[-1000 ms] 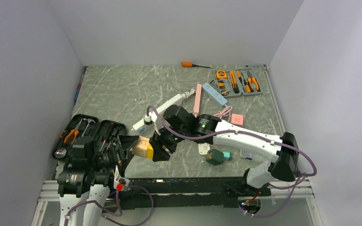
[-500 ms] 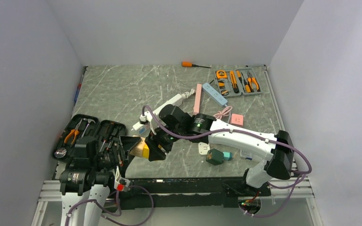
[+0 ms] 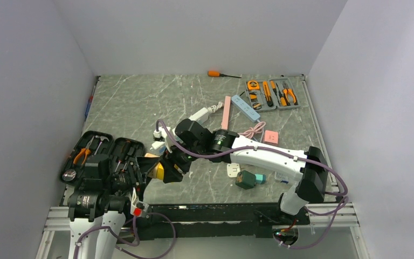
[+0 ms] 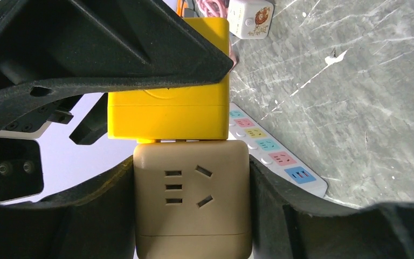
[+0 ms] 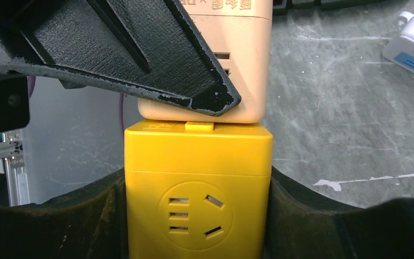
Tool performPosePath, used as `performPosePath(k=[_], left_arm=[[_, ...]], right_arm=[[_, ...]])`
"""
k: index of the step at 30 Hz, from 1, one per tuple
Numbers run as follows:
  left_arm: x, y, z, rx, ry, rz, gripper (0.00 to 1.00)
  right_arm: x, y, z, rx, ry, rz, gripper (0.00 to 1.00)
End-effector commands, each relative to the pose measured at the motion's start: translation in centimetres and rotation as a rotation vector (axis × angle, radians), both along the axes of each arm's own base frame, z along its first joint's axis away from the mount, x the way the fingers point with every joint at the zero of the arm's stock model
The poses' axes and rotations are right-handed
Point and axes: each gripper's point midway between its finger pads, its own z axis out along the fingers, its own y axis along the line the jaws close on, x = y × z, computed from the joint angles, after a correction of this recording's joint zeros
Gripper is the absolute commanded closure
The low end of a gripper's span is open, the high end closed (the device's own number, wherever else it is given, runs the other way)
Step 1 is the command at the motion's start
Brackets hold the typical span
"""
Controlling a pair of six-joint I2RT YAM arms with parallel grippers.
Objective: Pull the plug off the socket
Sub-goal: Remove the plug from the socket.
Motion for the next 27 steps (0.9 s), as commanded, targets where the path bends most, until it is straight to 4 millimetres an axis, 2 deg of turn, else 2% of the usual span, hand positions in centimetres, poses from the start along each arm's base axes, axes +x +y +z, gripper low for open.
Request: performPosePath(k=[1, 3, 5, 8, 12, 17, 19, 22, 27], left_arm=[[-0.1, -0.5, 2.2, -0.036, -0.052, -0.033, 0.78], [-0.1, -0.6, 2.6, -0.047, -0.062, -0.035, 0.91], [0.0, -0.6, 2.7, -0.049, -0.075, -0.037, 0.94], [0.0, -0.6, 2.5, -0.029, -0.093, -0.042, 0.99], [0.0, -0.5, 2.4, -0.019, -0.097, -0.038, 1.0], [0.2, -0.3, 2.5, -0.017, -0.093, -0.023, 1.0], [0.3, -0.3, 2.5, -0.02, -0.092, -0.016, 1.0], [0.5, -0.2, 2.5, -0.018, -0.09, -0.009, 1.0], [0.8, 0.0, 1.9, 0.008, -0.084, -0.001, 1.0]], right_arm=[[-0.1, 2.4, 4.4, 0.16, -0.027, 0.027, 0.93], [-0.2, 2.4, 4.0, 0.156, -0.019, 0.029, 0.63], [-0.3, 2.5, 3.8, 0.157, -0.012, 0.031, 0.38], [-0.2, 2.7, 3.6, 0.163, -0.009, 0.03, 0.26], [-0.1, 3.1, 3.4, 0.162, -0.007, 0.034, 0.2], [-0.4, 3.5, 2.8, 0.15, 0.01, 0.05, 0.22], [-0.5, 3.4, 2.5, 0.147, 0.018, 0.052, 0.27], [-0.6, 3.4, 2.1, 0.131, 0.023, 0.052, 0.43], [-0.6, 2.3, 2.0, 0.109, 0.011, 0.03, 0.8]])
